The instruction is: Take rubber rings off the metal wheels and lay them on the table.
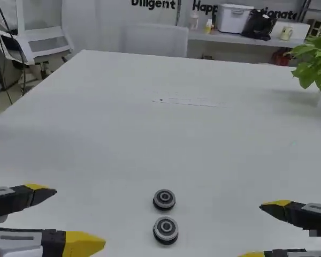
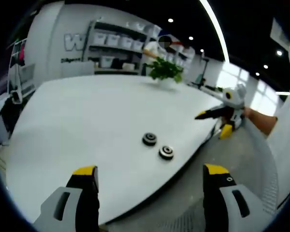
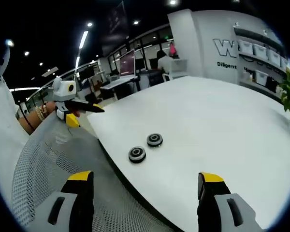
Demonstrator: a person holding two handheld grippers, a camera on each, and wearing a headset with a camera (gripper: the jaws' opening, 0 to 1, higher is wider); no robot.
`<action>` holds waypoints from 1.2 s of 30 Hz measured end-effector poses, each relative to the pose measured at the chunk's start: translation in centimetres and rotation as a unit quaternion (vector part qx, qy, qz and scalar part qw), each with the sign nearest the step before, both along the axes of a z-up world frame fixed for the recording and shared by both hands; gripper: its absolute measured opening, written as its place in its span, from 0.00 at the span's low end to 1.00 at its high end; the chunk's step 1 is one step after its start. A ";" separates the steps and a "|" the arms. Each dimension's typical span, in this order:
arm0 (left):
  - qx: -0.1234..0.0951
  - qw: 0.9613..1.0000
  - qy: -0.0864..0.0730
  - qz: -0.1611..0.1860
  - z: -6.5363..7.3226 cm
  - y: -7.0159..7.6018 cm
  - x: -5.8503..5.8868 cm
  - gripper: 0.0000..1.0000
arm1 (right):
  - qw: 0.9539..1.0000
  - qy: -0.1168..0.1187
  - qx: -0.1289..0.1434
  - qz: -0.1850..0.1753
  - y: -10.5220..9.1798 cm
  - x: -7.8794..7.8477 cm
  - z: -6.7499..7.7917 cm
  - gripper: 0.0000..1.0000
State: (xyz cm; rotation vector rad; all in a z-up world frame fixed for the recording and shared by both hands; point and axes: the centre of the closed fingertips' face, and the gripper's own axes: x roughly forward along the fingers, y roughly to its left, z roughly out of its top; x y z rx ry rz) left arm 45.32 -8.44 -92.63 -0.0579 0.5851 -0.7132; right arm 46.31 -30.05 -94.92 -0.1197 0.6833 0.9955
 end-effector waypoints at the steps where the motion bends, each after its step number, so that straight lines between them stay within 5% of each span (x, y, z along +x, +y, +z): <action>1: -0.001 1.000 -0.004 0.002 0.1 0.0 0.1 0.95 | 1.000 0.001 0.000 -0.001 0.0 0.0 0.0 0.88; 17: -0.006 1.000 -0.015 0.003 0.3 0.1 0.4 1.00 | 1.000 0.016 -0.018 0.006 -0.1 -0.4 -0.6 0.89; 36: -0.012 1.000 0.000 -0.015 -0.1 -0.4 0.0 1.00 | 1.000 0.013 -0.020 0.002 -0.2 -0.3 -0.7 0.89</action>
